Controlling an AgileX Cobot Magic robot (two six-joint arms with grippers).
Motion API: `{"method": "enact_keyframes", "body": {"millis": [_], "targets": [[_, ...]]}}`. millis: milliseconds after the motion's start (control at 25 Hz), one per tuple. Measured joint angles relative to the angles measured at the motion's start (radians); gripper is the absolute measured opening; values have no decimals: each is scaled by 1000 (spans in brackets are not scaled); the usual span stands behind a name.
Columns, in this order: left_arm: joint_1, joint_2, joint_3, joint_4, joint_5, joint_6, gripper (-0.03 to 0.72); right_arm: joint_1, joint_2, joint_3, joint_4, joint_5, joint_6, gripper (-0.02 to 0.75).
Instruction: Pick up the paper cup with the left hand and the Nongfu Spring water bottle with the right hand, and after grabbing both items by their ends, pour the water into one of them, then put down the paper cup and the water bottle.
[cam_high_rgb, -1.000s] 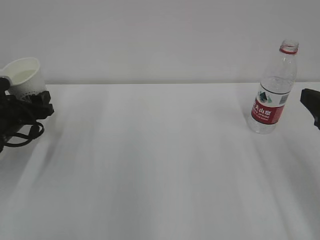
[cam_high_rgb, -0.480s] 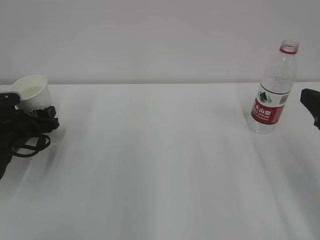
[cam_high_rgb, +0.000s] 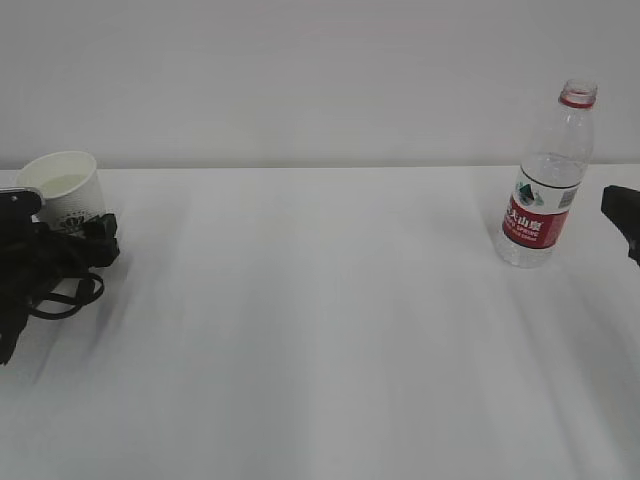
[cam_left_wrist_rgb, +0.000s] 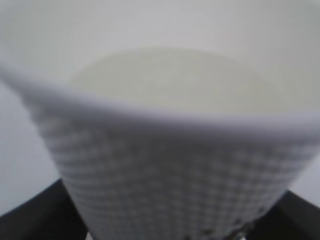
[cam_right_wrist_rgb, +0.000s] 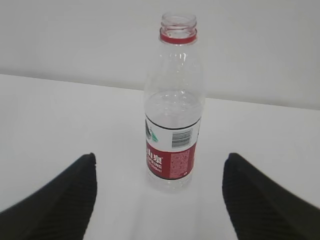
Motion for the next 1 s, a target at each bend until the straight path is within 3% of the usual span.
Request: {"method": "enact_keyframes", "body": {"millis": [200, 1000], "targets": [[0, 2, 0, -17, 4, 0, 687, 0, 0, 0, 0, 11, 6, 590], [-17, -46, 66, -25, 9, 52, 691, 0, 0, 0, 0, 15, 8, 590]]}}
